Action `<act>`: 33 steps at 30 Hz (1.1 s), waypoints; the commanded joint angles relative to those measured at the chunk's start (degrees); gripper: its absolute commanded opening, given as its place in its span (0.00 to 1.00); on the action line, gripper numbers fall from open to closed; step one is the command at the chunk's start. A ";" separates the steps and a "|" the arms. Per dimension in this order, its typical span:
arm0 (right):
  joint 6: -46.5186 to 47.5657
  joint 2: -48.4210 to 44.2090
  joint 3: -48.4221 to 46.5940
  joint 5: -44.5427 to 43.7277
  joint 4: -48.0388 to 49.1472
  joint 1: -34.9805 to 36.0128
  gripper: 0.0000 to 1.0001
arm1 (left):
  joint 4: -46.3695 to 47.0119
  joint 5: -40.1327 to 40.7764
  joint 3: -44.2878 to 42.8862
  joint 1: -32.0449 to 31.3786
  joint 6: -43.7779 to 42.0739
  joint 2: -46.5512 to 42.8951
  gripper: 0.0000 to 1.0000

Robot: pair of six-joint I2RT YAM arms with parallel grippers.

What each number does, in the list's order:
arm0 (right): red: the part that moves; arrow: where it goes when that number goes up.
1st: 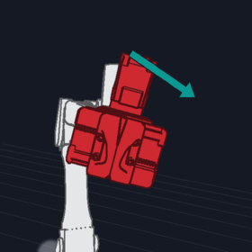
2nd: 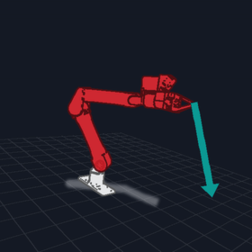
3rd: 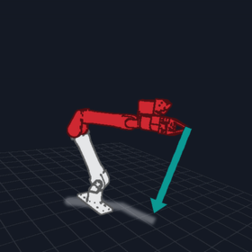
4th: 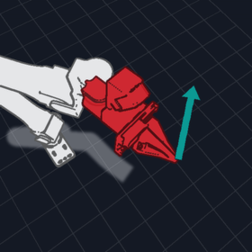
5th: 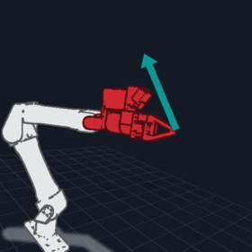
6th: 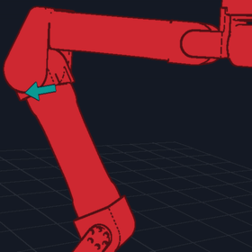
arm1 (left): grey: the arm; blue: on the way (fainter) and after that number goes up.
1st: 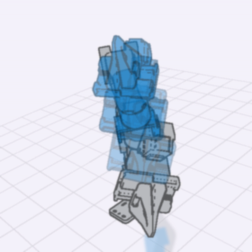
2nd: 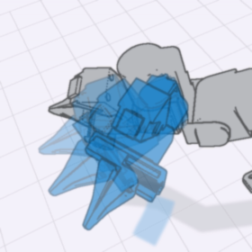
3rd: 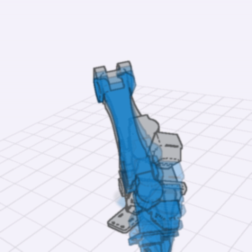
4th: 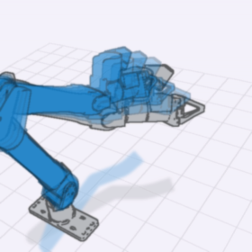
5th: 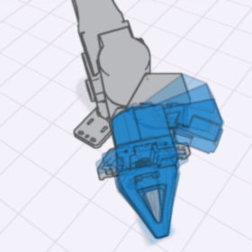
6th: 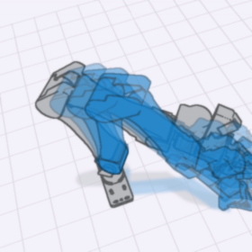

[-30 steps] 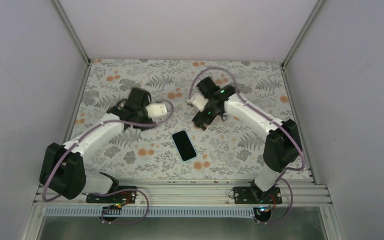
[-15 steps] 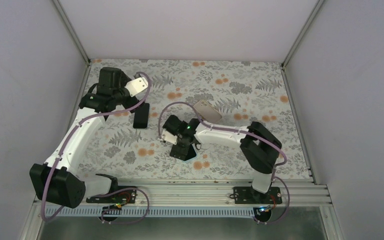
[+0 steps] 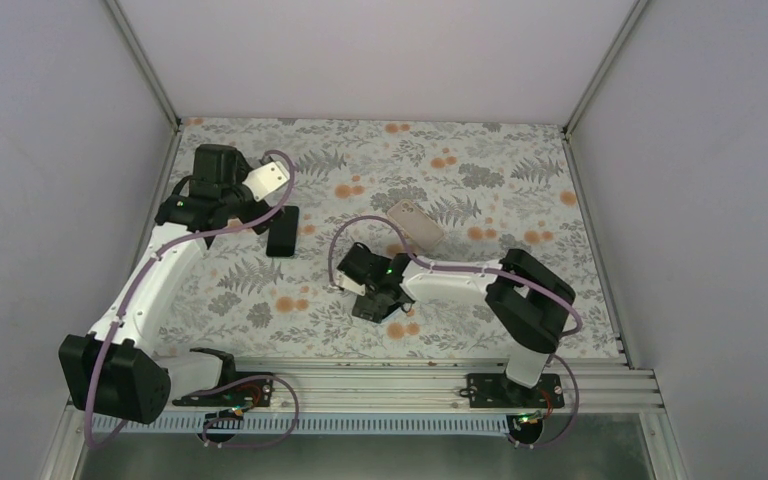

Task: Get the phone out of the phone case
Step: Pick up the phone at the center of the board.

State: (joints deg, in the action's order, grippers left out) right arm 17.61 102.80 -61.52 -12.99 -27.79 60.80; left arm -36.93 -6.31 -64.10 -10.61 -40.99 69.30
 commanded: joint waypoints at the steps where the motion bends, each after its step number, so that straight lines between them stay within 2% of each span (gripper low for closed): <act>1: 0.51 -2.84 4.55 -3.37 0.98 -1.52 1.00 | 1.22 -1.87 0.85 0.59 1.64 -0.04 1.00; 5: 1.01 -4.60 7.02 -3.17 1.39 -2.89 1.00 | 1.24 -3.16 -0.11 0.59 2.36 1.19 1.00; 14: 2.01 -4.97 8.34 3.18 1.33 -10.02 1.00 | 0.95 -5.15 -0.07 0.59 2.82 2.20 1.00; 27: 13.14 0.66 5.18 18.30 -2.69 -14.56 1.00 | 0.05 -8.26 1.55 0.59 2.35 2.30 1.00; 33: 14.48 5.62 2.00 20.75 -5.93 -15.94 0.96 | -3.84 -14.32 0.27 0.50 1.95 2.89 1.00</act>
State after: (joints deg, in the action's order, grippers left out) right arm 28.77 103.26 -60.18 6.48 -28.62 45.39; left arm -37.76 -14.70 -63.07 -10.33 -39.18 71.85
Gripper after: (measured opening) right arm 0.977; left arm 0.996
